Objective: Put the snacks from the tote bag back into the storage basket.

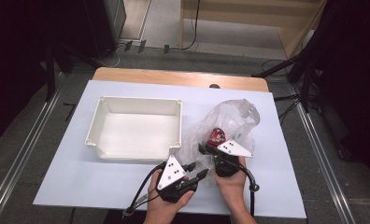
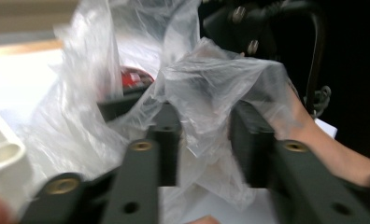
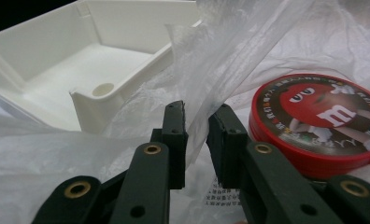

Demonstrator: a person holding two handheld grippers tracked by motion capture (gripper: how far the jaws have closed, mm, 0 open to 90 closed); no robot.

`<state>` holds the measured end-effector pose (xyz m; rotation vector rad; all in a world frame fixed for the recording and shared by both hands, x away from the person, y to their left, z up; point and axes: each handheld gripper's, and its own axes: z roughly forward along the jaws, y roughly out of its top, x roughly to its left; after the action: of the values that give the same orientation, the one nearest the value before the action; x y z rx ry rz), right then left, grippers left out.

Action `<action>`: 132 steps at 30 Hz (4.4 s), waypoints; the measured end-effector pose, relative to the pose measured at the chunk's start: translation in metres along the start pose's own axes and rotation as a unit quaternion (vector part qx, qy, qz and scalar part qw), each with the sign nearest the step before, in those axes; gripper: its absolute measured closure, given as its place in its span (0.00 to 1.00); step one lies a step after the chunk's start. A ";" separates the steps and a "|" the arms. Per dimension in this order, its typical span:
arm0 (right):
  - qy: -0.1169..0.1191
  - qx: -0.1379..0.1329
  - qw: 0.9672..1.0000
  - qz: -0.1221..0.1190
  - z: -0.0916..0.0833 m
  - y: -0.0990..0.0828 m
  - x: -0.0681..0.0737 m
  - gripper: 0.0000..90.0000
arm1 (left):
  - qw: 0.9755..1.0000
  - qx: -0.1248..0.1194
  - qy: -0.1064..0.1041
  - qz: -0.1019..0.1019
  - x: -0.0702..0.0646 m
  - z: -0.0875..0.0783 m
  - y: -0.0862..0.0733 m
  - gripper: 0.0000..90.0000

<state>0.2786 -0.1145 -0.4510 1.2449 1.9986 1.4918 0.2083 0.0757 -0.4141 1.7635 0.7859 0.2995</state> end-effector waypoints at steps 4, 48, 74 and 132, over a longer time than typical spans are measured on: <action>0.005 -0.003 1.000 0.015 -0.004 0.002 -0.005 0.79 | 1.000 0.000 0.008 -0.018 0.007 0.001 -0.002 0.88; -0.087 -0.115 0.989 0.017 -0.106 0.073 -0.067 0.45 | 0.986 0.105 0.121 -0.039 0.041 0.030 -0.047 0.93; -0.057 -0.079 0.995 -0.028 -0.046 0.122 -0.061 0.98 | 0.987 0.098 0.109 -0.059 0.046 0.026 -0.048 0.95; -0.029 0.026 0.999 0.021 -0.040 -0.008 -0.058 1.00 | 0.989 0.098 0.102 -0.046 0.044 0.026 -0.048 0.97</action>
<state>0.2788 -0.1858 -0.4550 1.3429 1.9977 1.4141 0.2382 0.0918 -0.4752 1.8944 1.0706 0.3550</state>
